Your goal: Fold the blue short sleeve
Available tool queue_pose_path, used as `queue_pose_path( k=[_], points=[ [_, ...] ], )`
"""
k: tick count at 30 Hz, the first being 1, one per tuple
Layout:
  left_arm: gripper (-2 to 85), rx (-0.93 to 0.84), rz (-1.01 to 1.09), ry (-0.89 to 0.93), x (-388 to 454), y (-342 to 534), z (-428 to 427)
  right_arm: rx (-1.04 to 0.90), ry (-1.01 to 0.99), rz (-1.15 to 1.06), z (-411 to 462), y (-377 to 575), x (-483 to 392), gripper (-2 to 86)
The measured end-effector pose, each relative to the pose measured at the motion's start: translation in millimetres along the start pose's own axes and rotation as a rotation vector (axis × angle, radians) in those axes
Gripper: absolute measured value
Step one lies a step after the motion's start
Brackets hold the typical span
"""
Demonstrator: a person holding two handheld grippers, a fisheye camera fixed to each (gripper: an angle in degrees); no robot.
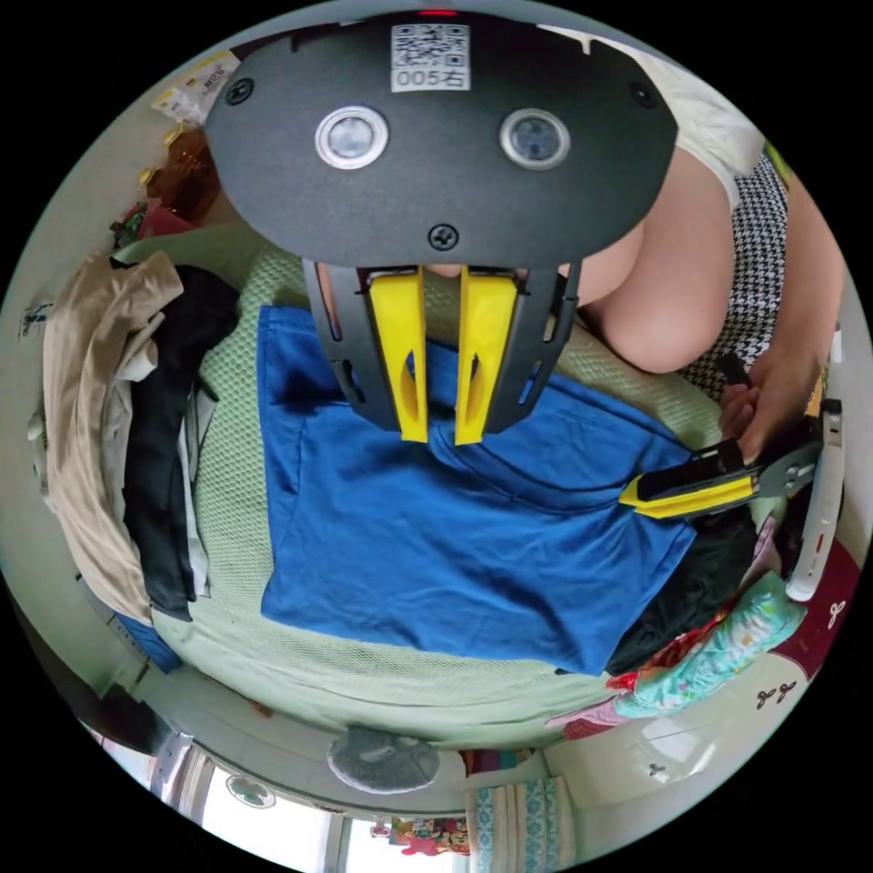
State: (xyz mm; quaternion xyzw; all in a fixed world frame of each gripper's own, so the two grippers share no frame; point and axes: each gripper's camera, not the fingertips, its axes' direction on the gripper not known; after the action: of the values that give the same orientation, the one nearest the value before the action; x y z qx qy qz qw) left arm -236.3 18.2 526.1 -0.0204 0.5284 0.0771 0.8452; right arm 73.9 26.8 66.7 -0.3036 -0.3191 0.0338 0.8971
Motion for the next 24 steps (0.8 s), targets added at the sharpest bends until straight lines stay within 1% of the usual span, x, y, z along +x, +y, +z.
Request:
queue_pose_path(
  k=[2,7,9,11,13,15,17,20,24],
  points=[
    [4.5,0.045,-0.005,0.035,1.1,6.9,-16.5,0.022,-0.065,0.024,-13.4,4.1,6.4,0.4],
    [4.4,0.080,0.017,0.049,12.4,27.1,-44.2,0.076,-0.088,0.011,-45.2,21.6,5.9,0.2],
    [4.9,0.056,0.022,0.025,14.2,34.5,-38.3,0.077,-0.057,0.007,-44.9,29.1,3.5,0.4],
    [5.5,-0.038,-0.038,0.000,6.8,40.4,-17.4,-0.008,-0.030,-0.007,-26.0,33.7,1.6,1.3],
    [5.8,-0.074,-0.088,-0.009,-0.6,46.5,-12.8,-0.060,-0.033,0.020,-19.4,37.9,6.2,2.0],
    [6.5,-0.027,-0.098,0.012,-6.0,54.9,-23.4,0.007,-0.079,0.045,-34.2,47.6,13.8,2.2],
    [7.5,0.041,-0.104,-0.025,-13.5,61.6,-41.6,0.081,-0.062,0.066,-54.3,60.9,25.9,2.3],
    [9.9,0.121,-0.115,-0.076,-24.8,60.0,-58.1,0.108,0.023,0.092,-63.7,67.7,43.8,2.9],
    [11.4,0.131,-0.091,-0.101,-33.0,48.9,-58.5,0.101,0.050,0.119,-61.9,63.9,61.0,3.7]
  ],
)
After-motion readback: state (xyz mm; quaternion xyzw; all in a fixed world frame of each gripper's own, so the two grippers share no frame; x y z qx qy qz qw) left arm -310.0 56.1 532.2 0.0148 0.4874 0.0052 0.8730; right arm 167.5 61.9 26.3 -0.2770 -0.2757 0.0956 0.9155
